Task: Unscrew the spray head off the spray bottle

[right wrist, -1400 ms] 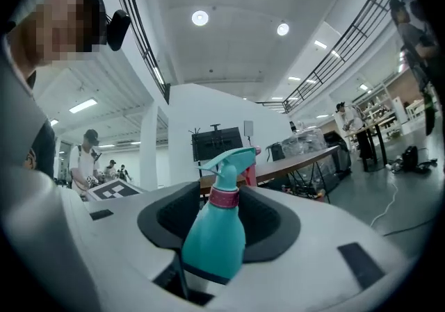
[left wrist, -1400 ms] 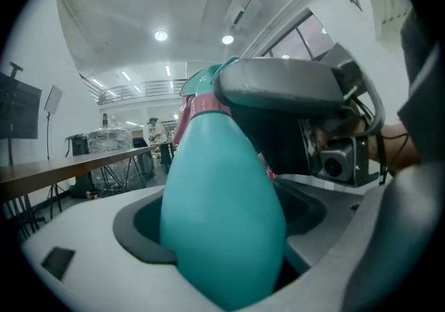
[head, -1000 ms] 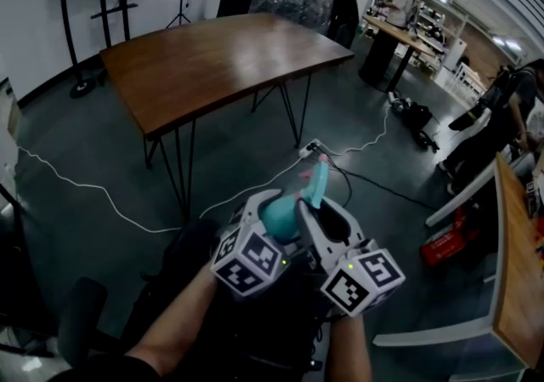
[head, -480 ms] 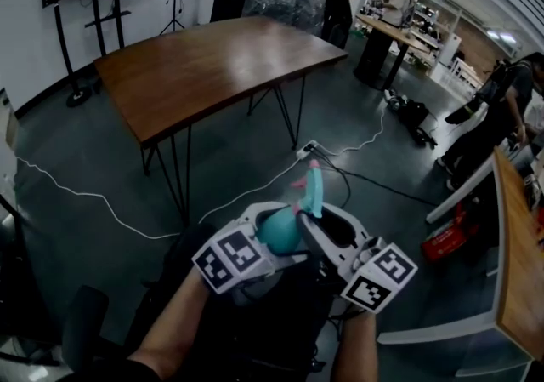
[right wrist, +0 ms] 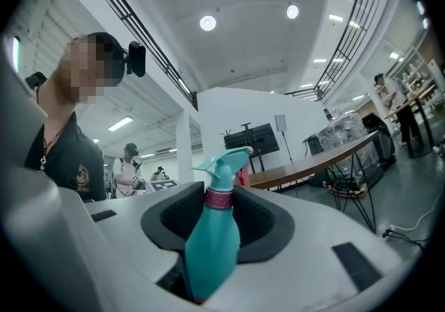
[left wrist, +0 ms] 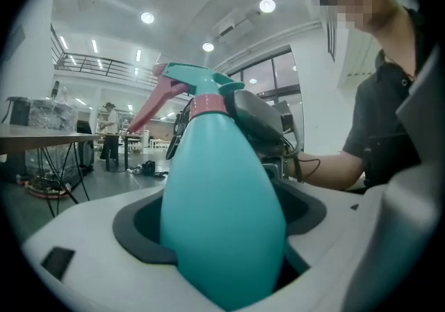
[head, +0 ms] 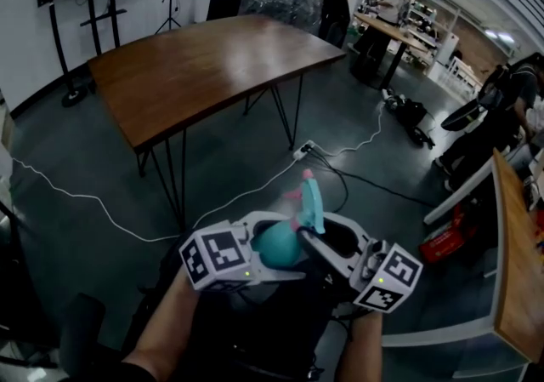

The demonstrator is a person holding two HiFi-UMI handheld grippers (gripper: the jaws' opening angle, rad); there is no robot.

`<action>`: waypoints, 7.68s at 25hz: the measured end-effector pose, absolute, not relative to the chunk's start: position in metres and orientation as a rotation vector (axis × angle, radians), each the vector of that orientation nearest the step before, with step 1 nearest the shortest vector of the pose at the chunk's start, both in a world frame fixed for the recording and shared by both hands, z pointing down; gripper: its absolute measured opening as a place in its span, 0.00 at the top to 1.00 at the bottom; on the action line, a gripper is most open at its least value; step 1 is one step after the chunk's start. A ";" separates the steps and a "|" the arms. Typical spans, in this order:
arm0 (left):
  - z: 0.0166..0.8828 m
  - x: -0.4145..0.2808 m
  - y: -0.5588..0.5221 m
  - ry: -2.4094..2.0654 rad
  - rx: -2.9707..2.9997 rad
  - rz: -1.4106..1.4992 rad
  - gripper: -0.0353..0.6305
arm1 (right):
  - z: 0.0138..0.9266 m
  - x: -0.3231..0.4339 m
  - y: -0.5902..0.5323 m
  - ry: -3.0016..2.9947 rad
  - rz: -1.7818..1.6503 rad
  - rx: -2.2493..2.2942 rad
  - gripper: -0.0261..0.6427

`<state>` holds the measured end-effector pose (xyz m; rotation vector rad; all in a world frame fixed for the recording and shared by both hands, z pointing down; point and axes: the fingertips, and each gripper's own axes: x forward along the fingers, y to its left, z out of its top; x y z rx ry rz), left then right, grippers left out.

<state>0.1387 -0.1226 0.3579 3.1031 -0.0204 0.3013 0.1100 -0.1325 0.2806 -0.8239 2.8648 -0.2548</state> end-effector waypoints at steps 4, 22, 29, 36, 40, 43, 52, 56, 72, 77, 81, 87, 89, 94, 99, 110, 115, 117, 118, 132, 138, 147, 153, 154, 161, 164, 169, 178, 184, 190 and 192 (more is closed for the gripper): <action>0.360 0.142 -0.120 0.022 3.107 0.284 0.30 | 0.283 0.113 -0.131 2.880 -0.236 -0.777 0.76; 0.380 0.137 -0.178 -0.667 3.040 0.415 0.30 | 0.295 0.124 -0.161 2.694 -0.380 -1.274 0.74; 0.386 0.142 -0.183 -0.755 3.046 0.457 0.30 | 0.301 0.122 -0.169 2.680 -0.359 -1.385 0.78; 0.378 0.145 -0.168 -0.532 3.043 0.367 0.30 | 0.296 0.120 -0.161 2.751 -0.347 -1.267 0.78; 0.370 0.149 -0.152 -0.344 3.047 0.287 0.30 | 0.291 0.122 -0.152 2.802 -0.334 -1.141 0.78; 0.367 0.150 -0.140 -0.228 3.047 0.251 0.30 | 0.289 0.123 -0.145 2.831 -0.323 -1.048 0.78; 0.362 0.145 -0.118 -0.014 3.041 0.204 0.30 | 0.287 0.117 -0.130 2.868 -0.286 -0.823 0.78; 0.356 0.142 -0.105 0.088 3.045 0.167 0.30 | 0.284 0.114 -0.121 2.860 -0.287 -0.716 0.78; 0.368 0.137 -0.170 -0.570 3.030 0.271 0.30 | 0.286 0.123 -0.154 2.773 -0.260 -1.189 0.78; 0.375 0.138 -0.173 -0.655 3.052 0.360 0.30 | 0.289 0.113 -0.159 2.777 -0.255 -1.275 0.77; 0.375 0.142 -0.168 -0.632 3.074 0.380 0.30 | 0.290 0.114 -0.159 2.784 -0.242 -1.302 0.77; 0.374 0.145 -0.158 -0.488 3.072 0.330 0.30 | 0.291 0.115 -0.155 2.818 -0.248 -1.229 0.76; 0.372 0.146 -0.152 -0.404 3.070 0.298 0.30 | 0.290 0.115 -0.152 2.833 -0.248 -1.169 0.76; 0.363 0.146 -0.133 -0.184 3.063 0.214 0.30 | 0.285 0.113 -0.142 2.865 -0.244 -1.009 0.77; 0.357 0.146 -0.112 0.007 3.067 0.170 0.30 | 0.281 0.113 -0.125 2.893 -0.229 -0.839 0.77; 0.350 0.148 -0.110 0.007 3.076 0.134 0.30 | 0.276 0.118 -0.122 2.855 -0.191 -0.844 0.73; 0.353 0.147 -0.137 -0.257 3.081 0.159 0.30 | 0.281 0.124 -0.137 2.828 -0.214 -1.005 0.73; 0.353 0.145 -0.145 -0.331 3.074 0.152 0.30 | 0.281 0.123 -0.139 2.821 -0.212 -1.040 0.73; 0.354 0.144 -0.148 -0.367 3.071 0.153 0.30 | 0.280 0.122 -0.140 2.818 -0.211 -1.055 0.73; 0.359 0.143 -0.151 -0.417 3.102 0.234 0.30 | 0.283 0.112 -0.145 2.849 -0.189 -1.152 0.76; 0.356 0.145 -0.137 -0.259 3.108 0.221 0.30 | 0.280 0.115 -0.137 2.865 -0.222 -0.999 0.76; 0.350 0.144 -0.110 0.006 3.095 0.155 0.30 | 0.278 0.115 -0.120 2.869 -0.233 -0.763 0.76; 0.345 0.144 -0.108 0.018 3.098 0.114 0.30 | 0.274 0.113 -0.118 2.863 -0.210 -0.754 0.76; 0.346 0.145 -0.113 -0.026 3.100 0.116 0.30 | 0.275 0.115 -0.121 2.856 -0.201 -0.800 0.76; 0.353 0.137 -0.159 -0.447 3.068 0.162 0.30 | 0.270 0.139 -0.139 2.735 -0.221 -1.010 0.74; 0.358 0.130 -0.178 -0.649 3.042 0.193 0.30 | 0.259 0.140 -0.136 2.705 -0.192 -1.022 0.74; 0.358 0.122 -0.192 -0.784 2.995 0.171 0.30 | 0.256 0.116 -0.135 2.791 -0.076 -1.143 0.80; 0.359 0.118 -0.197 -0.810 2.977 0.176 0.30 | 0.268 0.106 -0.140 2.876 -0.021 -1.226 0.88; 0.358 0.119 -0.193 -0.781 2.982 0.169 0.30 | 0.270 0.118 -0.143 2.852 -0.040 -1.259 0.88; 0.353 0.124 -0.185 -0.709 3.008 0.135 0.30 | 0.273 0.136 -0.150 2.811 -0.035 -1.367 0.92; 0.353 0.126 -0.182 -0.687 3.019 0.128 0.30 | 0.274 0.140 -0.150 2.799 -0.041 -1.375 0.92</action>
